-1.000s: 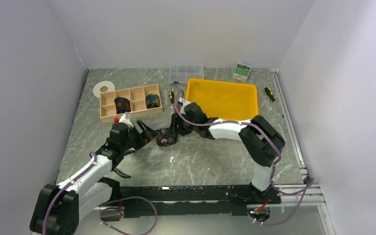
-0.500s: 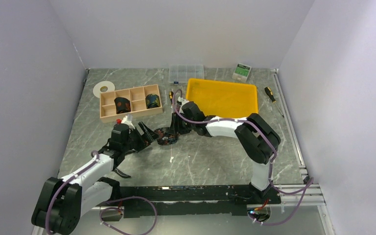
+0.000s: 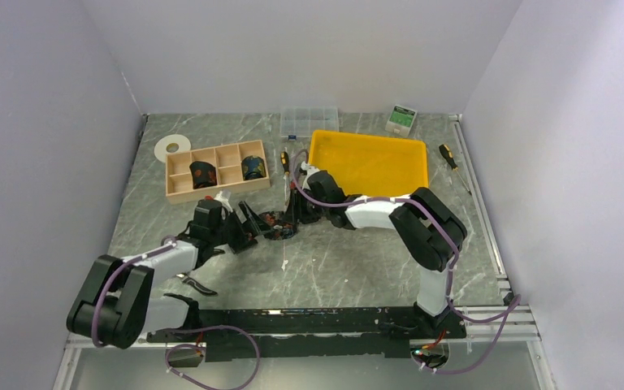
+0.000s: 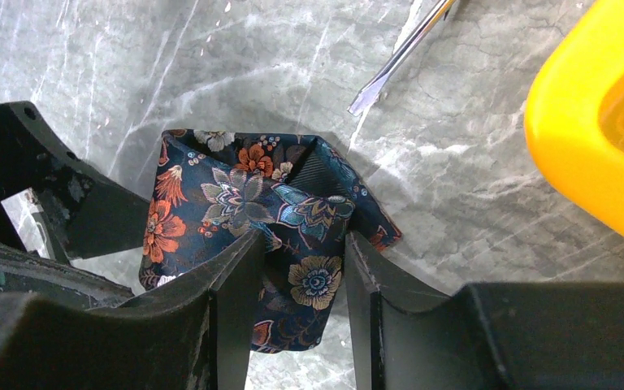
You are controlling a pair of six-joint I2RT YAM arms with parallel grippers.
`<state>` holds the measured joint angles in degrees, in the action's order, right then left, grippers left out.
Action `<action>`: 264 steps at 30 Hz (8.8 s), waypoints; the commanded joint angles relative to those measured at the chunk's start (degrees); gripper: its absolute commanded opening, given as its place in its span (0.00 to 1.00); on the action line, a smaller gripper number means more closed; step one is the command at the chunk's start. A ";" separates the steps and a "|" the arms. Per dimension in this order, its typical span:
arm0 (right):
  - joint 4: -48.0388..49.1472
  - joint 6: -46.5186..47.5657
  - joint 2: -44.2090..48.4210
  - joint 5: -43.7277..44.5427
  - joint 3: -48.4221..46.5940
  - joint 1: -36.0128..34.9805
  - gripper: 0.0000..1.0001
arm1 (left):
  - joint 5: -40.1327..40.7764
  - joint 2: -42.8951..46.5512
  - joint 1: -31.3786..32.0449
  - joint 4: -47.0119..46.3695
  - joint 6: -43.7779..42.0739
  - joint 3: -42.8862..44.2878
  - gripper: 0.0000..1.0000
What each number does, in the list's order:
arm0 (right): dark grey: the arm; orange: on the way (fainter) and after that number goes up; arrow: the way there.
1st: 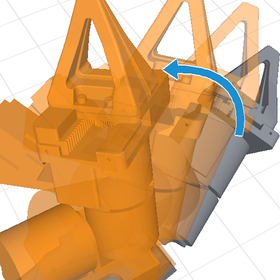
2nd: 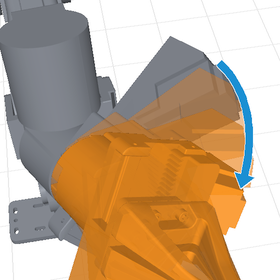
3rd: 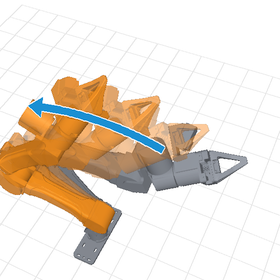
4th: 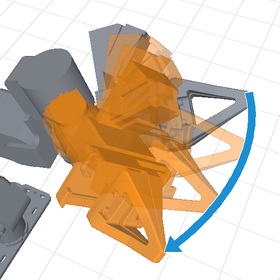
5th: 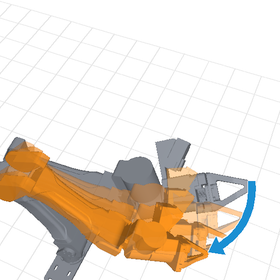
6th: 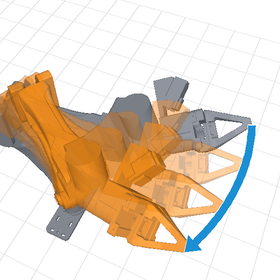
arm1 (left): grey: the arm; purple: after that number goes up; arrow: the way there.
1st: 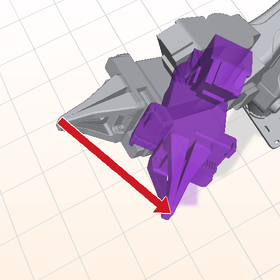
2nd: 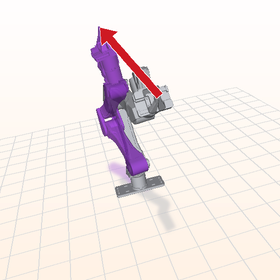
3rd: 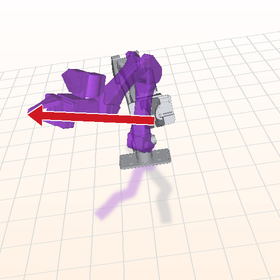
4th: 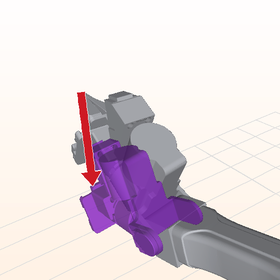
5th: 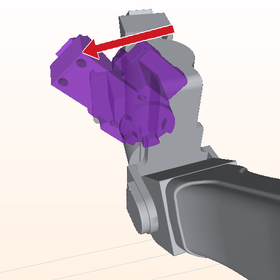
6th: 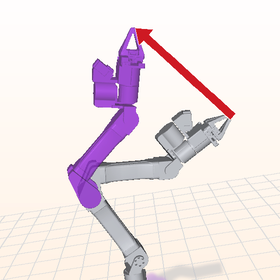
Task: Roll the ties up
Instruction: Pick up the tie at the center of the board, then move the storage box to the center of the board.
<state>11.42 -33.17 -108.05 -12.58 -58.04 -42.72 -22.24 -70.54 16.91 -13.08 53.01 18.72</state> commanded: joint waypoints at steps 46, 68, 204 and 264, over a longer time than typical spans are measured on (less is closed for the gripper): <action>8.98 2.08 -1.06 -1.04 8.61 1.47 0.37 | 4.31 -20.24 4.60 12.99 4.44 19.50 0.74; 9.86 1.50 -1.64 -1.26 9.14 1.46 0.36 | -1.79 -22.53 6.43 10.16 6.45 19.09 0.71; -8.24 -1.09 30.53 0.43 8.53 5.17 0.74 | -11.80 -9.39 3.53 17.28 -0.16 21.21 0.03; -33.23 6.29 -29.36 13.89 -55.22 0.33 0.48 | 5.42 17.94 -12.99 61.70 -17.69 50.59 0.03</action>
<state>-18.98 -28.14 -136.88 0.99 -113.58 -41.65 -15.31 -54.13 4.14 50.50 35.59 68.40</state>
